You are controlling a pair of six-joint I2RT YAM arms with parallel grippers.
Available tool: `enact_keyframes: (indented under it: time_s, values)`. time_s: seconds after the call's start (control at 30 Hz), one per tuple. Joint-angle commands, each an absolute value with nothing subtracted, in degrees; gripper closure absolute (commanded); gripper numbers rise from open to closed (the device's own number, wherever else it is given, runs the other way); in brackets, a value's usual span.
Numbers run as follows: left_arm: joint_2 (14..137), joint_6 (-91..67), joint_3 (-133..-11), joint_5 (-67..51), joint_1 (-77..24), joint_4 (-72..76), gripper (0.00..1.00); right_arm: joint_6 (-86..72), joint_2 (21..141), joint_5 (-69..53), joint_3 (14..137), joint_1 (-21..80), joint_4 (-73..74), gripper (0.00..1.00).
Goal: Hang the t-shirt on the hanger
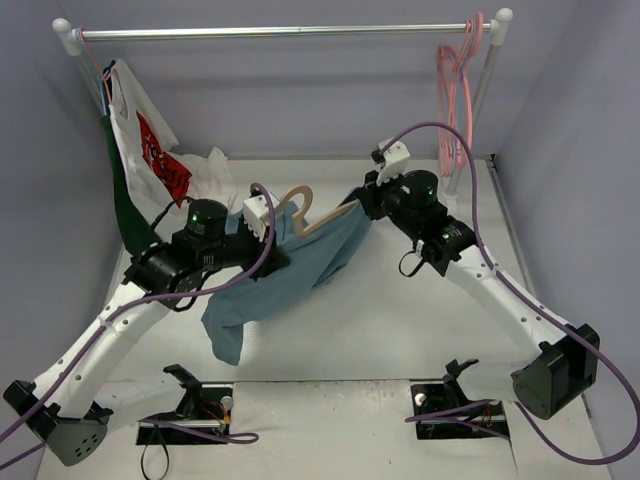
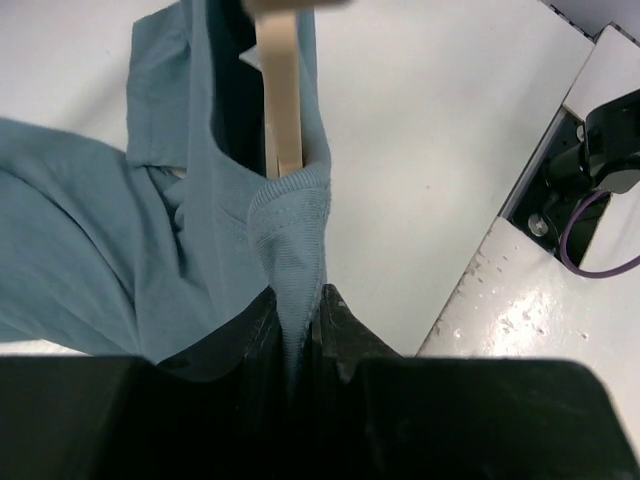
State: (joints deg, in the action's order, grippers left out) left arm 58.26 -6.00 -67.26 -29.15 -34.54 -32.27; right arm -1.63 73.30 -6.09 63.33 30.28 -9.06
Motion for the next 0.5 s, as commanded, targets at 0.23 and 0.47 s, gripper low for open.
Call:
enact_keyframes:
  time_s: [0.23, 0.47]
  values:
    - [65.21, -0.18, -81.65, -28.58, -34.63, -30.94, 1.00, 4.22, 72.86, -11.17, 81.72, 33.65, -0.45, 1.00]
    - [61.62, -1.93, -76.20, -17.94, -34.63, -25.76, 1.00, 3.78, 72.68, -4.40, 79.54, 39.46, 1.84, 0.97]
